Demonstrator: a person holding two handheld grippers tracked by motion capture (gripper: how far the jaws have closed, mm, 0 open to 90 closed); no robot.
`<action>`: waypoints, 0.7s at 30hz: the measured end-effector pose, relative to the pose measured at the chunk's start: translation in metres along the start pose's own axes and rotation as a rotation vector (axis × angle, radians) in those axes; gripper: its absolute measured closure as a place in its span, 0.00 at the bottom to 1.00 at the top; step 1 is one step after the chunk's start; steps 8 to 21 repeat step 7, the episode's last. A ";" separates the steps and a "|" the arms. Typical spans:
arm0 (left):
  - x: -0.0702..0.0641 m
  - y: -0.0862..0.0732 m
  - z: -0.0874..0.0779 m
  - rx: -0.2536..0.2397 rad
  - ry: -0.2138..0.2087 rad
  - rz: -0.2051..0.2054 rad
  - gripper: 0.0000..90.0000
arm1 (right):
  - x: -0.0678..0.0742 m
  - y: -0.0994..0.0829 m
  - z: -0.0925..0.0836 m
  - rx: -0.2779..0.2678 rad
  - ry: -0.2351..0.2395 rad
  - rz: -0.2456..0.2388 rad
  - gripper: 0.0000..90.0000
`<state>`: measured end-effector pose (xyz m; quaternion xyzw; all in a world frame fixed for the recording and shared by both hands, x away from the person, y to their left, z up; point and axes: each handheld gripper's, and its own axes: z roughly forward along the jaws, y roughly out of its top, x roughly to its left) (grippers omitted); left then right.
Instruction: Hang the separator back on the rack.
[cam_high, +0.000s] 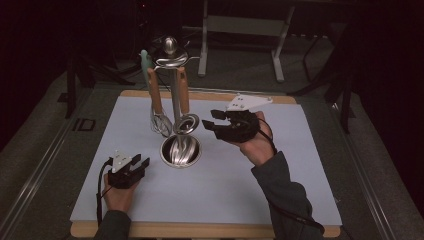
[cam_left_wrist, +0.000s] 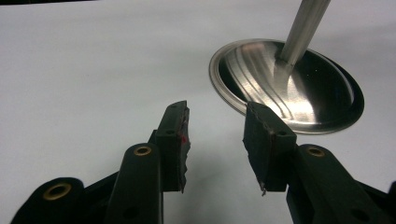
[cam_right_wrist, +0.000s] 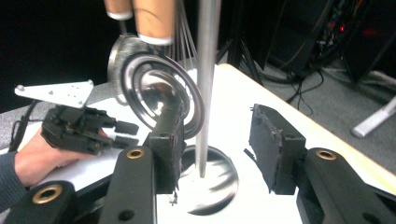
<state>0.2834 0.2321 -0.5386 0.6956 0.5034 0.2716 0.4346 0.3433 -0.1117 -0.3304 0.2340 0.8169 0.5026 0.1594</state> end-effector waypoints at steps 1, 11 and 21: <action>0.000 0.000 0.000 0.000 0.000 0.000 0.67 | -0.002 -0.002 0.000 0.003 0.000 0.003 0.61; 0.000 0.000 0.000 0.004 0.000 -0.002 0.67 | -0.012 -0.020 -0.007 0.040 -0.030 0.030 0.59; 0.000 0.000 0.000 0.004 0.000 -0.002 0.67 | -0.012 -0.020 -0.007 0.040 -0.030 0.030 0.59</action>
